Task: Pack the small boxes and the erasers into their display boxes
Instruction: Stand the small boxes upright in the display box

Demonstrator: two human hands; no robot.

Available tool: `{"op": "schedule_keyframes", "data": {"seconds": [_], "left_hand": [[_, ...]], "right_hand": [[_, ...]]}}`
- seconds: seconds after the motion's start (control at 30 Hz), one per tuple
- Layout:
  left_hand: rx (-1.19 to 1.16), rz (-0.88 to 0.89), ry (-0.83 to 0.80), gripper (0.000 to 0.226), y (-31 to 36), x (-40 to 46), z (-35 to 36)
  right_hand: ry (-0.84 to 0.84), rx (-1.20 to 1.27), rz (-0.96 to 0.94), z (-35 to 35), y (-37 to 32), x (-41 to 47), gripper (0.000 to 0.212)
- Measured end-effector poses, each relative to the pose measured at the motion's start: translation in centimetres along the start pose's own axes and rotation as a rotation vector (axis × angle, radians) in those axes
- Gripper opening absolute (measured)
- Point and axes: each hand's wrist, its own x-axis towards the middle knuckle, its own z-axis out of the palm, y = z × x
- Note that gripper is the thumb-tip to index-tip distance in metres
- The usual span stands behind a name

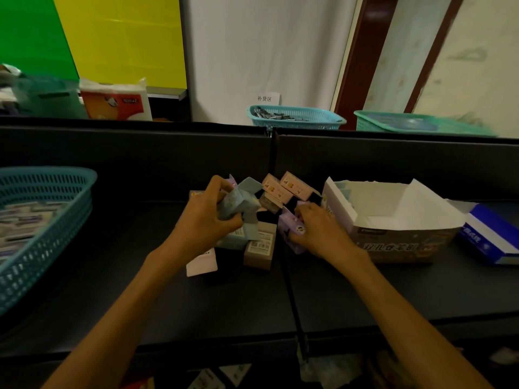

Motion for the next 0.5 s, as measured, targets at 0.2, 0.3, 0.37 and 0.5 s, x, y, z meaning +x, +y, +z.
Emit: {"op": "schedule_keyframes", "data": {"seconds": [0.2,0.3,0.37,0.5], "left_hand": [[-0.051,0.012,-0.010,0.050,0.0,0.0,-0.5],[-0.097,0.023,-0.007,0.048,0.1,0.1,-0.6],[-0.109,0.045,0.017,0.046,0.2,0.4,-0.7],[-0.175,0.066,0.047,0.049,1.2,1.5,-0.7]], "right_hand": [[0.026,0.007,0.012,0.3,-0.3,0.2,0.034],[0.048,0.158,0.035,-1.4,-0.7,-0.4,0.037],[0.096,0.262,0.034,-3.3,-1.0,-1.1,0.040],[0.162,0.458,-0.021,-7.8,-0.9,-2.3,0.049]]}}
